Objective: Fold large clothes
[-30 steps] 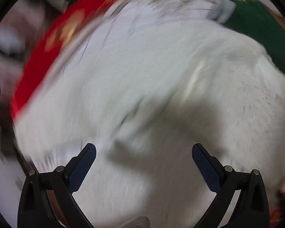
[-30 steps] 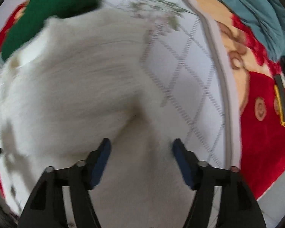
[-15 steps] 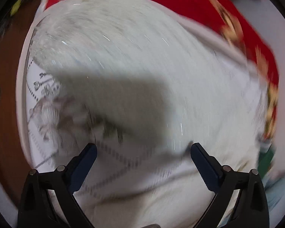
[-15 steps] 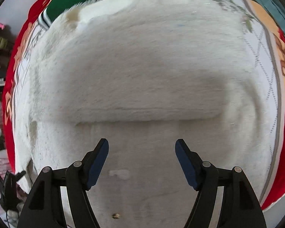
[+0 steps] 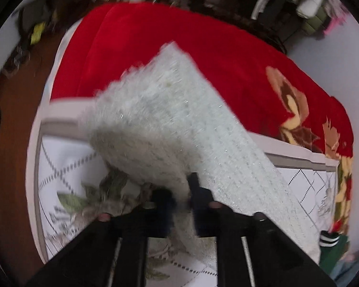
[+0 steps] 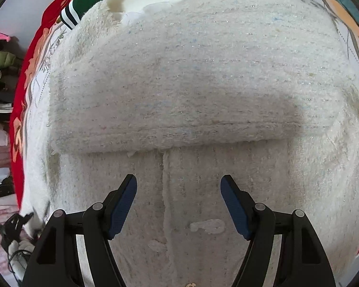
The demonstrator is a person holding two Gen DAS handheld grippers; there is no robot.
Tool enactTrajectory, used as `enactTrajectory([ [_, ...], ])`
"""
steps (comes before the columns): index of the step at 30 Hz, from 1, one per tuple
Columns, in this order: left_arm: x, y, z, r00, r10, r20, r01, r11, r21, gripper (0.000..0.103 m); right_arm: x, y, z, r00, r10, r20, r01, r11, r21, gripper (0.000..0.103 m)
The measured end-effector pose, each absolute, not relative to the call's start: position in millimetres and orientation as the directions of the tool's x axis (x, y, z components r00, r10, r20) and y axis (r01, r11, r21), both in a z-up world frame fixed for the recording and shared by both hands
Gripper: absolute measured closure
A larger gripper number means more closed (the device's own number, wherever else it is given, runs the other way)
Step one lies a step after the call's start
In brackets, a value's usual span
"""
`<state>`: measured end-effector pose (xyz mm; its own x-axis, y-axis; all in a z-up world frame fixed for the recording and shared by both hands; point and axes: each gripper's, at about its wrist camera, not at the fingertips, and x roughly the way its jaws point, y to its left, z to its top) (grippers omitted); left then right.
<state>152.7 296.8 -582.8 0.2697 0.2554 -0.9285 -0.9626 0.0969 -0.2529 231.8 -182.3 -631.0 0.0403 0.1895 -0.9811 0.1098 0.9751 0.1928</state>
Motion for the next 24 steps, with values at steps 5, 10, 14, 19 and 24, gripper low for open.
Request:
enactTrajectory([
  [5, 192, 282, -542, 0.241, 0.391, -0.888, -0.938, 0.330, -0.109, 0.098, 257, -153, -624, 0.073, -0.005, -0.997, 0.066, 0.998, 0.000, 0.029],
  [10, 260, 223, -500, 0.226, 0.575, -0.787, -0.785, 0.585, 0.202, 0.099, 264, -160, -608, 0.128, -0.165, -0.978, 0.075, 0.985, -0.157, 0.029],
  [14, 308, 151, -471, 0.376, 0.580, -0.723, -0.623, 0.736, 0.266, 0.099, 276, -174, -613, 0.112, -0.154, -0.982, 0.146, 0.980, -0.138, 0.029],
  [19, 352, 44, -446, 0.544, 0.434, -0.718, -0.402, 0.886, 0.231, 0.099, 272, -233, -603, 0.095, -0.142, -0.985, 0.253, 0.961, -0.114, 0.029],
  [24, 375, -98, -453, 0.622, 0.232, -0.748, -0.122, 0.972, 0.201, 0.099, 247, -310, -605, 0.064, -0.134, -0.989, 0.378, 0.920, -0.100, 0.029],
])
